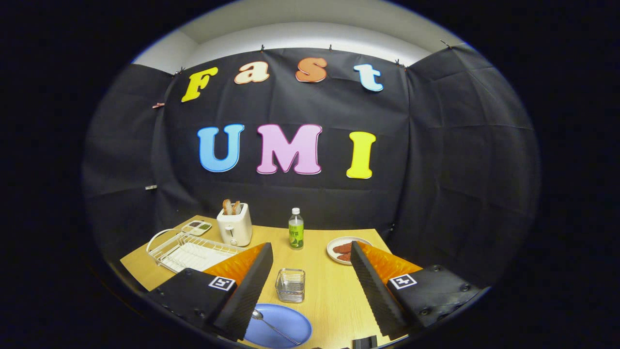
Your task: Take the plate from the dish rack, then take the spoon from the basket and place it into the plate.
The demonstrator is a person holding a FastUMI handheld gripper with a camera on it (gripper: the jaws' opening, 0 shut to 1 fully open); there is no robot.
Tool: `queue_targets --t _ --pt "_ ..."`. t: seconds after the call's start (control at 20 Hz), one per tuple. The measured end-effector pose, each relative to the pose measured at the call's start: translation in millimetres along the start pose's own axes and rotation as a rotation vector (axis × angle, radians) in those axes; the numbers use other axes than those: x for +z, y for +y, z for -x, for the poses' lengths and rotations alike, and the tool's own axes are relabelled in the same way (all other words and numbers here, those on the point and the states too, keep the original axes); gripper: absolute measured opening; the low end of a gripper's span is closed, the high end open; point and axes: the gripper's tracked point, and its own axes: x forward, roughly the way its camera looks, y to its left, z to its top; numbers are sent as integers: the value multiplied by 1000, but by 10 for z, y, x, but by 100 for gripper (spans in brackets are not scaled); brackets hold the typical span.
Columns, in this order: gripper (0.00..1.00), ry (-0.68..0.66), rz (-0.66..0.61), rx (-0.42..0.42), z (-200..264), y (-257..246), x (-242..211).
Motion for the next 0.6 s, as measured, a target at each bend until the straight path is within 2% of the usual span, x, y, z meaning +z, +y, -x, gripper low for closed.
queue_targets --t 0.1,0.2,0.6 --pt "99 -8 -19 -55 95 -28 49" --pt "99 -48 -29 -73 111 40 106" --pt "99 -62 -68 -72 47 402 100"
